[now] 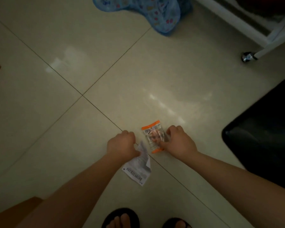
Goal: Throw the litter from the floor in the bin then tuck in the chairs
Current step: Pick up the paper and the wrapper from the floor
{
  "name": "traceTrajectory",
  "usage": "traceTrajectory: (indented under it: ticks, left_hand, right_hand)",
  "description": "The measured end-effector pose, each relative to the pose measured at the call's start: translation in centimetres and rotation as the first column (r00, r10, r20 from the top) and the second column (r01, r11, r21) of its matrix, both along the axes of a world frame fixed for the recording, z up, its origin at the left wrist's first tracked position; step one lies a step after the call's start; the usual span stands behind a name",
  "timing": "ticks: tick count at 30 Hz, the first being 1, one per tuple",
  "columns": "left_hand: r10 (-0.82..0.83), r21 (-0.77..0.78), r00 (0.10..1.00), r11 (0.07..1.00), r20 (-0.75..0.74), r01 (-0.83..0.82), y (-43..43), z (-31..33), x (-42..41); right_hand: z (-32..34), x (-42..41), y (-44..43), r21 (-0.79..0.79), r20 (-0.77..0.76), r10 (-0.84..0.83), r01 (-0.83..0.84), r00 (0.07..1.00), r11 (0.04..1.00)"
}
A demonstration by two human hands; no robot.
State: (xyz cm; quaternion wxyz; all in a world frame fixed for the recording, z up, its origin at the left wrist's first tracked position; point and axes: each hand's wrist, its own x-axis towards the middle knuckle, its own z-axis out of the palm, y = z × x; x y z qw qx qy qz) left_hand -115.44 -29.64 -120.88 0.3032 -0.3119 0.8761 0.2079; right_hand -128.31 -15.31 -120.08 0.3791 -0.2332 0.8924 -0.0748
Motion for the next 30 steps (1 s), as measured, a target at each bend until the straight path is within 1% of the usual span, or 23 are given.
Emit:
traceTrajectory:
  ticks: [2, 4, 6, 8, 11, 14, 22, 25, 27, 29, 30]
  left_hand:
    - [-0.055, -0.033, 0.998, 0.998, 0.011, 0.056, 0.4, -0.2, 0.1]
    - [-0.067, -0.031, 0.998, 0.997, -0.002, 0.066, 0.9, -0.3, 0.3]
    - [-0.069, -0.043, 0.997, 0.997, -0.02, 0.068, 1.4, -0.5, 0.5]
    - [-0.022, -0.042, 0.999, 0.999, -0.038, 0.021, 1.7, -0.5, 0.8]
    - [0.095, -0.001, 0.991, 0.995, -0.096, -0.096, 2.0, -0.6, 1.6]
    - [0.186, 0.009, 0.973, 0.982, -0.139, -0.187, 2.1, -0.6, 2.2]
    - [0.2, 0.022, 0.974, 0.98, -0.108, -0.198, 1.8, -1.2, 1.9]
    - [0.307, 0.093, 0.942, 0.95, -0.131, -0.297, 1.2, -1.0, 2.1]
    - [0.375, 0.089, 0.914, 0.927, -0.154, -0.365, 0.3, -0.8, 2.4]
    - [0.45, 0.078, 0.879, 0.893, -0.156, -0.443, -1.0, -0.3, 2.7]
    - [0.507, 0.097, 0.848, 0.862, -0.155, -0.497, -1.7, 0.1, 2.7]
  right_hand:
    - [-0.2, 0.8, 0.0, -0.014, -0.034, -0.047, 0.047, 0.998, 0.999]
    - [-0.2, 1.6, 0.0, -0.028, -0.056, -0.112, 0.11, 0.992, 0.994]
    - [-0.2, 2.0, -0.1, -0.034, -0.063, -0.142, 0.14, 0.988, 0.99]
    - [-0.1, 2.1, -0.3, -0.056, -0.048, -0.16, 0.158, 0.986, 0.986]
    - [0.0, 2.0, -0.8, -0.108, -0.018, -0.194, 0.191, 0.981, 0.976]
    - [-0.1, 2.0, -1.0, -0.122, 0.004, -0.214, 0.212, 0.977, 0.97]
    - [0.1, 1.7, -0.9, -0.137, -0.002, -0.233, 0.23, 0.973, 0.963]
    - [0.2, 1.4, -1.1, -0.16, -0.016, -0.236, 0.23, 0.972, 0.96]
    - [0.3, 1.1, -1.1, -0.182, -0.011, -0.257, 0.251, 0.966, 0.951]
    - [0.3, 0.8, -1.3, -0.223, 0.026, -0.308, 0.306, 0.951, 0.926]
    - [0.5, 0.5, -1.6, -0.255, 0.059, -0.346, 0.349, 0.936, 0.902]
